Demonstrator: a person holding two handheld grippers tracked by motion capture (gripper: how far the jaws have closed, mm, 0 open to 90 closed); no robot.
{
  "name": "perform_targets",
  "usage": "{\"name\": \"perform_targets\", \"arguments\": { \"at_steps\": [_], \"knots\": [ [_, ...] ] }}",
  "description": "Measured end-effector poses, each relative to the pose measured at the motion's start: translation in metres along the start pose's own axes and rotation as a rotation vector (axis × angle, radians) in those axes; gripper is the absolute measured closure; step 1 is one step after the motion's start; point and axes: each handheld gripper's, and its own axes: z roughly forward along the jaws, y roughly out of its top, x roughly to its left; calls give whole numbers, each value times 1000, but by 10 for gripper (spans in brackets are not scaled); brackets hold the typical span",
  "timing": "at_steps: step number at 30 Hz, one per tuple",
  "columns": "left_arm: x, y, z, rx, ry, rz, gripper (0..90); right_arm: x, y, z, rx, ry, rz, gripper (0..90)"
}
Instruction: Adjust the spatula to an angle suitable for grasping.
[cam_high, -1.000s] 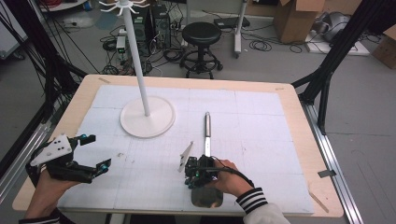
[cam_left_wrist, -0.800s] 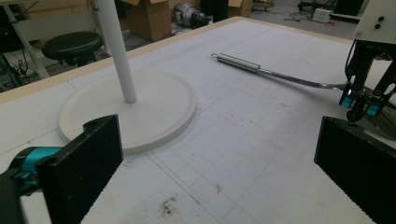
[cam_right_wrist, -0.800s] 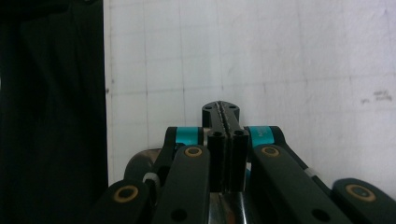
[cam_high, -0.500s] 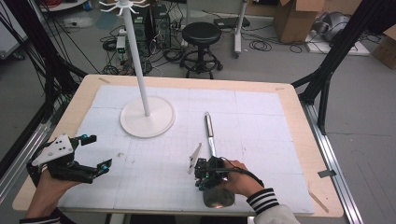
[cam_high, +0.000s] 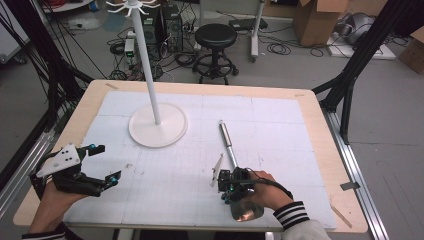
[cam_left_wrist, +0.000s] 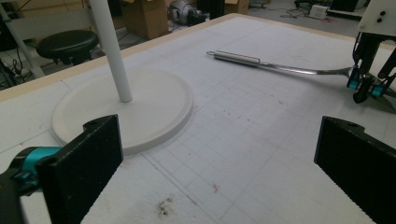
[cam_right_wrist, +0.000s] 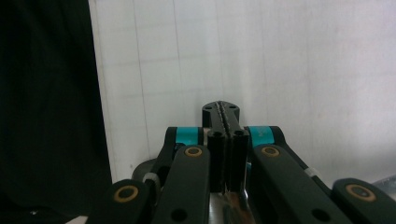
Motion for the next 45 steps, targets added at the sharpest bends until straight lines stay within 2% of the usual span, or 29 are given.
{"name": "perform_targets", "arguments": {
  "at_steps": [5, 23, 29, 45],
  "knots": [
    [0, 0, 0, 0, -2, 0, 17, -2, -10, -3, 15, -4, 10, 900],
    [-1, 0, 1, 8, -2, 1, 17, -17, -49, -14, 58, -22, 129, 900],
    [-1, -1, 2, 10, -2, 2, 17, -23, -65, -18, 52, -35, 174, 900],
    [-3, 0, 6, 16, -12, 8, 17, -44, -105, -29, -5, -66, 281, 900]
  ]
}}
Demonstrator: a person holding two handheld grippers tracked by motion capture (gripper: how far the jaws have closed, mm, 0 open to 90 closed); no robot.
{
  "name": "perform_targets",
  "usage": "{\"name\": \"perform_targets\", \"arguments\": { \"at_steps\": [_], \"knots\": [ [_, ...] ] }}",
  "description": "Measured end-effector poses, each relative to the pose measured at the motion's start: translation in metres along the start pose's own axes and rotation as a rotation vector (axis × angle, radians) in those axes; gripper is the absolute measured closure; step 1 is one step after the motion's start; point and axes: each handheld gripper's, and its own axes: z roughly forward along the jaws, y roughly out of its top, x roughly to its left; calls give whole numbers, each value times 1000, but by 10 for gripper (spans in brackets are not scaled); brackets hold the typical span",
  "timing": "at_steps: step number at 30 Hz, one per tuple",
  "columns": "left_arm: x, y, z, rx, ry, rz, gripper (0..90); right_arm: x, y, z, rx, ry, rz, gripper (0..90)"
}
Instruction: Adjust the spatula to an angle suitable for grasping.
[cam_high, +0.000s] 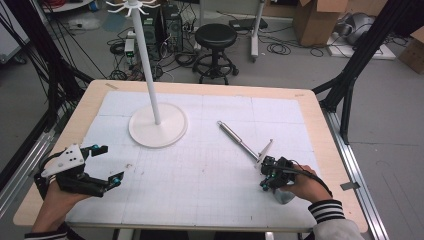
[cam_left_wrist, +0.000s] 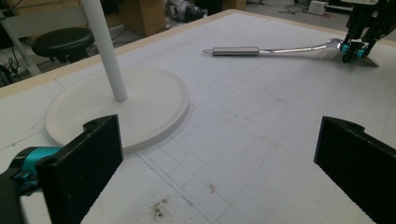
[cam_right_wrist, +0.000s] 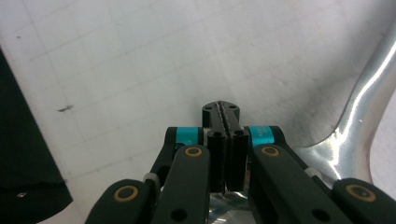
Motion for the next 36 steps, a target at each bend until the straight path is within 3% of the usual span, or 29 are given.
{"name": "perform_targets", "arguments": {
  "at_steps": [8, 12, 18, 24, 29, 36],
  "knots": [
    [1, 0, -2, -4, 6, -3, 17, -11, -12, -3, -35, -15, 50, 900],
    [1, -1, -3, -3, 9, -4, 17, -15, -15, -4, -30, -37, 53, 900],
    [1, -1, -4, -2, 12, -4, 17, -21, -21, -7, -38, -35, 80, 900],
    [1, -1, -4, -1, 13, -3, 17, -22, -22, -7, -51, -41, 77, 899],
    [1, -1, -2, -1, 10, -3, 17, -20, -17, -16, -115, -10, 81, 895],
    [1, 0, 0, 0, 6, -1, 17, -13, 5, -35, -200, -4, 31, 838]
  ]
}}
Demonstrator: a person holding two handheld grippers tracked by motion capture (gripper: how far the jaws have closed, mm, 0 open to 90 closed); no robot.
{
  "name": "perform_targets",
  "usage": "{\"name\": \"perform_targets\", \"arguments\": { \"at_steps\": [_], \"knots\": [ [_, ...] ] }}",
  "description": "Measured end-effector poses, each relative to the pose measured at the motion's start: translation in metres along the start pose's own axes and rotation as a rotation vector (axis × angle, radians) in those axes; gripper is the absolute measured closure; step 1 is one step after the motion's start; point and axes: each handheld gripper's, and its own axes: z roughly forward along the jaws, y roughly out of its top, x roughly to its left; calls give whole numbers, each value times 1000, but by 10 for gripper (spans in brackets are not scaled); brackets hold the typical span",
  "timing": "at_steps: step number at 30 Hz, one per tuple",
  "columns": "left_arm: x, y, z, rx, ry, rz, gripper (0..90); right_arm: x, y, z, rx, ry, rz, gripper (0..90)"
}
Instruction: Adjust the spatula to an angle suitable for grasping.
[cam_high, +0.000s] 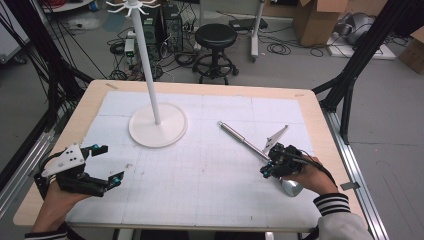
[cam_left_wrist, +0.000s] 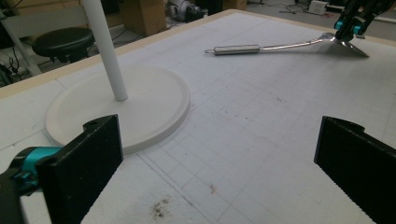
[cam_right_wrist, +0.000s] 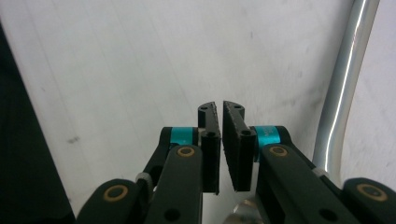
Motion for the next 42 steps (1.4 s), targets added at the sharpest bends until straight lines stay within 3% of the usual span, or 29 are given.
{"name": "perform_targets", "arguments": {
  "at_steps": [8, 12, 14, 17, 20, 23, 30, 34, 42],
  "knots": [
    [0, 1, 1, -7, -4, 1, 17, 6, 28, -11, -69, 12, -21, 725],
    [1, 1, 1, -6, -3, 0, 17, 7, 39, -13, -86, 5, -17, 545],
    [1, 0, 0, -5, -1, -3, 17, 5, 42, -14, -109, 31, -15, 411],
    [1, -1, -1, -4, 3, -7, 17, 4, 47, -15, -136, 60, -25, 288],
    [2, -2, -2, -5, 3, -10, 17, 2, 52, -14, -137, 32, -25, 164],
    [2, -2, -2, -7, 4, -11, 17, -2, 58, -13, -160, -11, 4, 114],
    [3, -4, -2, -3, 3, -13, 17, -16, 67, -10, -242, -55, 74, 96],
    [3, -5, -2, -3, 1, -14, 17, -23, 67, -8, -245, -63, 103, 10],
    [4, -5, -1, 2, -1, -16, 17, -40, 56, -3, -269, -108, 178, 4]
  ]
}}
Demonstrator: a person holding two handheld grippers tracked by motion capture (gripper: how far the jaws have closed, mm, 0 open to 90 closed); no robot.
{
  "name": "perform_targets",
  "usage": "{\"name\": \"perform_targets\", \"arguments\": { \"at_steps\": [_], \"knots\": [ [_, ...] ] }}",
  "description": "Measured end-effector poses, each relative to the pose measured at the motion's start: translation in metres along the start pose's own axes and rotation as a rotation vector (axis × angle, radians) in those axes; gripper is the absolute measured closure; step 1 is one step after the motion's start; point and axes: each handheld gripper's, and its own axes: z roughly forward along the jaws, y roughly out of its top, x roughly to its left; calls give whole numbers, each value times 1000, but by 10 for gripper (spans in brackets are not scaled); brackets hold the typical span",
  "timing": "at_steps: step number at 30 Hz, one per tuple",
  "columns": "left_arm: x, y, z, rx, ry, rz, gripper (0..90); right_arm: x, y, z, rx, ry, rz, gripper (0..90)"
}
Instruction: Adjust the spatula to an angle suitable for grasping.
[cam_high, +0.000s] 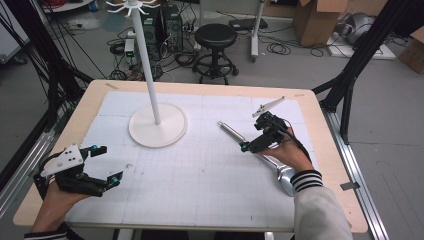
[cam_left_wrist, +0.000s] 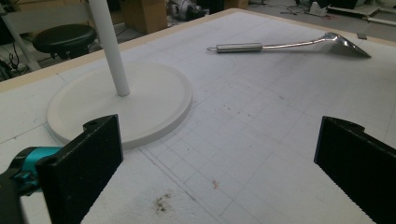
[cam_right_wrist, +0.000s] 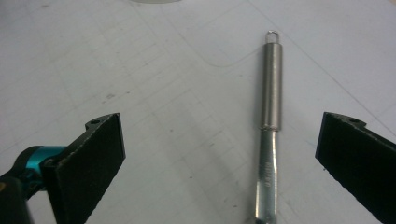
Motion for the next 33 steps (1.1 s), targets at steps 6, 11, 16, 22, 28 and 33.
{"name": "perform_targets", "arguments": {
  "at_steps": [6, 11, 16, 22, 28, 33],
  "knots": [
    [0, 0, 0, -1, 0, -2, 17, -10, -8, 8, 20, -33, -3, 5],
    [0, -1, 0, 1, 0, -4, 17, -16, -18, 14, 30, -56, -9, 5],
    [0, -1, 0, 2, -2, 1, 17, -23, -26, 20, 48, -52, 6, 6],
    [-1, 0, 0, -3, -3, 0, 17, -28, -32, 27, 97, -52, 16, 48],
    [-1, -1, 0, -1, -7, -2, 17, -32, -35, 33, 143, -59, 26, 158],
    [-1, 0, 1, 1, -7, 1, 17, -37, -39, 38, 185, -49, 51, 239]
  ]
}}
